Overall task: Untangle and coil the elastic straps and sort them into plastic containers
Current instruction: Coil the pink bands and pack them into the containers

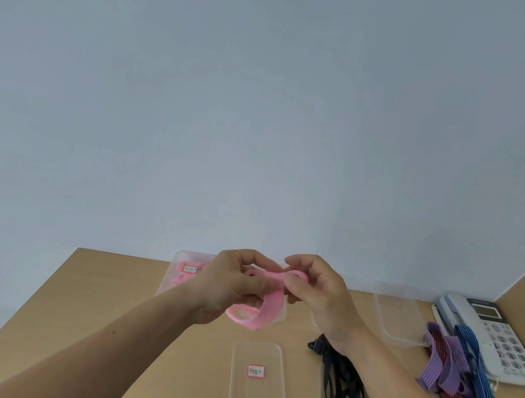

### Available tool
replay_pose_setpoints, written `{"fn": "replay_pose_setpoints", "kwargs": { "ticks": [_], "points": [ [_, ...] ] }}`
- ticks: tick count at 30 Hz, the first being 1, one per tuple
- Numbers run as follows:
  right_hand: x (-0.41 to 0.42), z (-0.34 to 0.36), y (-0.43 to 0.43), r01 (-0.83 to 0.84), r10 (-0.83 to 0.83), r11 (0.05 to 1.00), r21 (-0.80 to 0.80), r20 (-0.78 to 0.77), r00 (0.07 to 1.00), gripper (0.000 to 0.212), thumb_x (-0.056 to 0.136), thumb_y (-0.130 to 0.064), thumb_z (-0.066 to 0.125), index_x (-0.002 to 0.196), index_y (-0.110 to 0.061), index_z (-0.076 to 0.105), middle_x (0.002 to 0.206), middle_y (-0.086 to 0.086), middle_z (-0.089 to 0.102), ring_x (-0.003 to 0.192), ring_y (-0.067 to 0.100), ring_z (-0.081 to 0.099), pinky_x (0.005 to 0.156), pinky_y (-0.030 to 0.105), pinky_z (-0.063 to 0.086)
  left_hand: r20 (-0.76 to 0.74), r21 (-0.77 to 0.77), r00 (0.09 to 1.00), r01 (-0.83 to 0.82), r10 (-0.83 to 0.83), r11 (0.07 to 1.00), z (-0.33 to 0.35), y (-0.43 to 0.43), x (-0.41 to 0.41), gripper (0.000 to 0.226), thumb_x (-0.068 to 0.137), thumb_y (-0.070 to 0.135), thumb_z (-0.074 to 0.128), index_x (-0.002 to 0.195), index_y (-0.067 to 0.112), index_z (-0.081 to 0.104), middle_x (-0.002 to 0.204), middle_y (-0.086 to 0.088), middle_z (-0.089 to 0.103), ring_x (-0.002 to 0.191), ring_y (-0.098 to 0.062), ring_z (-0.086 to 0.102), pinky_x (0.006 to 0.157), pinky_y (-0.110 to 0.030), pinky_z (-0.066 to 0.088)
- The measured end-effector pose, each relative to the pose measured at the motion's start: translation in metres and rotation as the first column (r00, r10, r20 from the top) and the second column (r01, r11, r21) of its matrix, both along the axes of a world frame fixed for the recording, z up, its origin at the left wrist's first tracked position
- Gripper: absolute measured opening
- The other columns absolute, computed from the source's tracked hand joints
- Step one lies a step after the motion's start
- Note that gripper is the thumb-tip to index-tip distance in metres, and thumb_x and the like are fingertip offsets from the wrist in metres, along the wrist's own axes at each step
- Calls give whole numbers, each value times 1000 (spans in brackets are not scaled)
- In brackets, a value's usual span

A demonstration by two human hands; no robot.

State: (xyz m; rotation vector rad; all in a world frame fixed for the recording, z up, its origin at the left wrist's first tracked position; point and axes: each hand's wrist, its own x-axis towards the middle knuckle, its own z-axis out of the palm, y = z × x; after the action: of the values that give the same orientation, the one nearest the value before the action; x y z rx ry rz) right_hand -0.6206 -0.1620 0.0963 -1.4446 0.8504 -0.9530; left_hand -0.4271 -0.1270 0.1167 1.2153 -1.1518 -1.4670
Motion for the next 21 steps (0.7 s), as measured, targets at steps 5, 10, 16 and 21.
{"fn": "replay_pose_setpoints", "kwargs": {
  "ticks": [5, 10, 16, 21],
  "points": [
    [3, -1, 2, -34, 35, 999, 25, -58, 998, 29, 86, -34, 69, 100, -9, 66, 77, 16, 71, 66, 23, 66, 56, 29, 51, 111, -103, 993, -21, 32, 995, -3, -1, 0, 20, 81, -13, 69, 97, -1, 69, 98, -25, 72, 88, -32, 71, 91, -55, 54],
    [7, -4, -1, 27, -27, 1000, -5, -90, 996, 14, 86, -16, 74, 95, -9, 66, 72, 7, 70, 62, 18, 65, 54, 25, 50, 110, -133, 994, 5, 10, 991, -6, 2, -3, 24, 81, -16, 66, 100, -1, 66, 101, -27, 71, 96, -42, 70, 91, -58, 54],
    [8, -2, 2, 48, -50, 997, -68, -28, 998, 12, 84, -8, 75, 92, -14, 68, 74, -4, 71, 57, 9, 64, 52, 17, 49, 45, -28, 999, -5, 6, 1000, -5, 2, -2, 43, 77, -10, 73, 113, 4, 53, 94, -22, 70, 85, -40, 73, 74, -47, 61],
    [10, -3, 6, 32, -35, 996, -86, -41, 999, 13, 86, -3, 71, 94, -13, 66, 79, -7, 70, 61, 6, 63, 54, 18, 49, 88, 21, 994, 60, -62, 998, -7, 3, 3, 34, 78, -6, 74, 107, -2, 57, 89, -18, 74, 79, -32, 73, 70, -39, 62]
  ]
}}
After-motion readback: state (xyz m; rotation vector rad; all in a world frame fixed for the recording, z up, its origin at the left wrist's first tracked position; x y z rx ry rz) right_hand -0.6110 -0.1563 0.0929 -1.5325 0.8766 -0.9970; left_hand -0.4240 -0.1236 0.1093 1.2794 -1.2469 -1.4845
